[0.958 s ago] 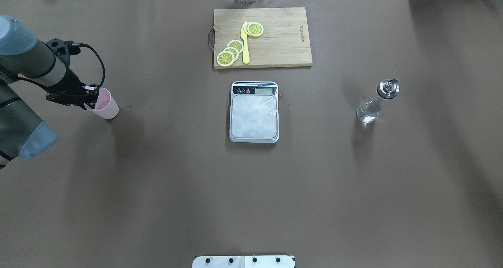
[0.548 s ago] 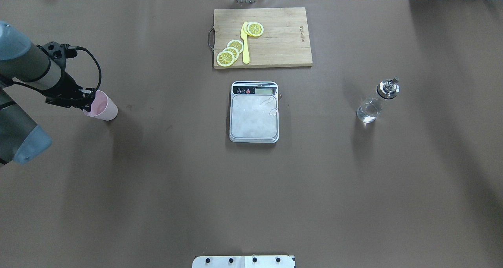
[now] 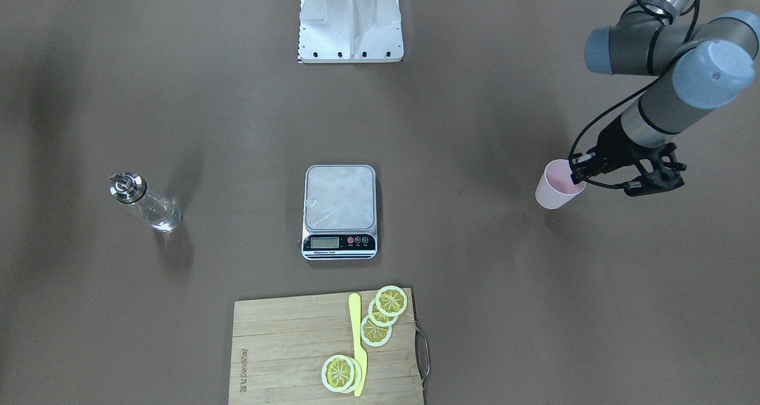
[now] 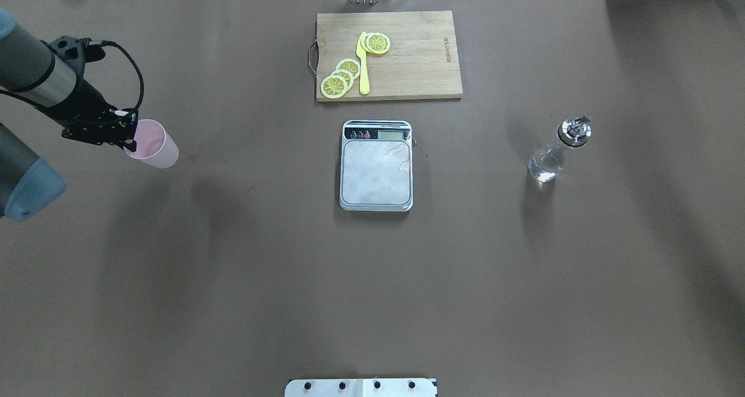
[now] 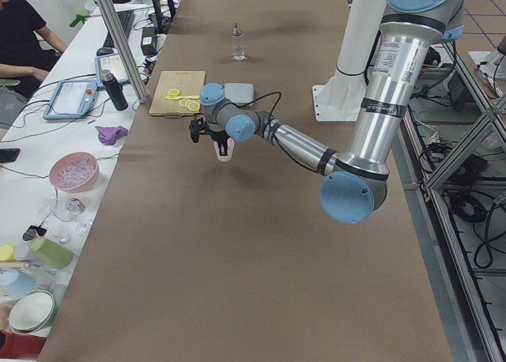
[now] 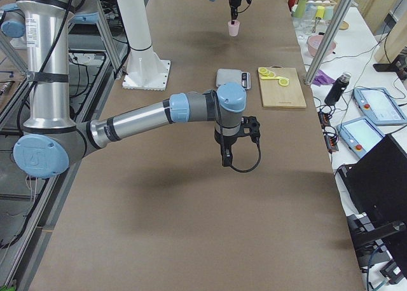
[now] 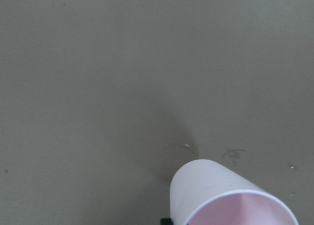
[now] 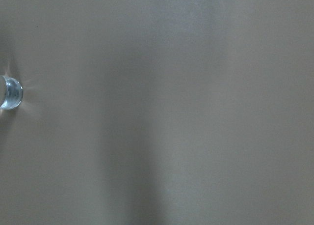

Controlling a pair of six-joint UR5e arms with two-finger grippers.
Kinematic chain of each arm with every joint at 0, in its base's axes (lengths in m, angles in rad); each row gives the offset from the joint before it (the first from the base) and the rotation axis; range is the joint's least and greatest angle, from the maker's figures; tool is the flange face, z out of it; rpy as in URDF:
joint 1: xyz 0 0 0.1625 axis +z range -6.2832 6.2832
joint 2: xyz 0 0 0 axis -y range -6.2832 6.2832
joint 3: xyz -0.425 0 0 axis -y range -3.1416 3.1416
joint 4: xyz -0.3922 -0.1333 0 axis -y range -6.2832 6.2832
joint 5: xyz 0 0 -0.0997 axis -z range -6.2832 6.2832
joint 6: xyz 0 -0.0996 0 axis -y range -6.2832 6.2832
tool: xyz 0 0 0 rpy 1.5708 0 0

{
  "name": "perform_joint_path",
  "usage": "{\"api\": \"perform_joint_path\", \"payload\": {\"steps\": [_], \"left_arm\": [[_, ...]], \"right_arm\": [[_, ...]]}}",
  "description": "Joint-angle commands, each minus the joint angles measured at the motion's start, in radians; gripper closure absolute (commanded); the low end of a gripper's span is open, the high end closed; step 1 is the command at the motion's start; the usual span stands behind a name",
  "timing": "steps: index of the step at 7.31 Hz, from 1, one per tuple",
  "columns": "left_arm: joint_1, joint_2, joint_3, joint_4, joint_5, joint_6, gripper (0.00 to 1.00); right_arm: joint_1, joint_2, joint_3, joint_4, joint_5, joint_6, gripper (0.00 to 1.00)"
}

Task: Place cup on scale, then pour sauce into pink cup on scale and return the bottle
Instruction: 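Carry the pink cup with the left gripper onto the scale tray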

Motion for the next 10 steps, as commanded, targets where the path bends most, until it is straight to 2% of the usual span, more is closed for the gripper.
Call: {"api": "perform_joint_path", "payload": {"steps": [1, 4, 6, 8, 9, 10], "left_arm": [[0.0, -0.185, -0.019, 0.232, 0.0, -0.084, 1.0], [0.095, -0.37, 0.061, 0.215, 0.003, -0.414, 1.0], [0.181, -0.468, 0.14, 0.128, 0.07, -0.639, 1.0], [0.239, -0.632, 0.303, 0.124, 0.121, -0.75, 1.0], [0.28, -0.671, 0.328, 0.123, 0.162, -0.783, 1.0], [0.31, -0.673, 0.339, 0.121, 0.166, -0.792, 1.0]], "right_arm": [[0.0, -0.001, -0.001, 0.0, 0.0, 0.0, 0.0], [0.0, -0.001, -0.001, 0.0, 0.002, 0.0, 0.0], [0.0, -0.001, -0.002, 0.0, 0.003, 0.0, 0.0], [0.0, -0.001, -0.002, 0.0, 0.003, 0.002, 0.0], [0.0, -0.001, -0.001, 0.0, 0.01, 0.002, 0.0], [0.0, -0.001, -0.001, 0.0, 0.011, 0.002, 0.0]]}}
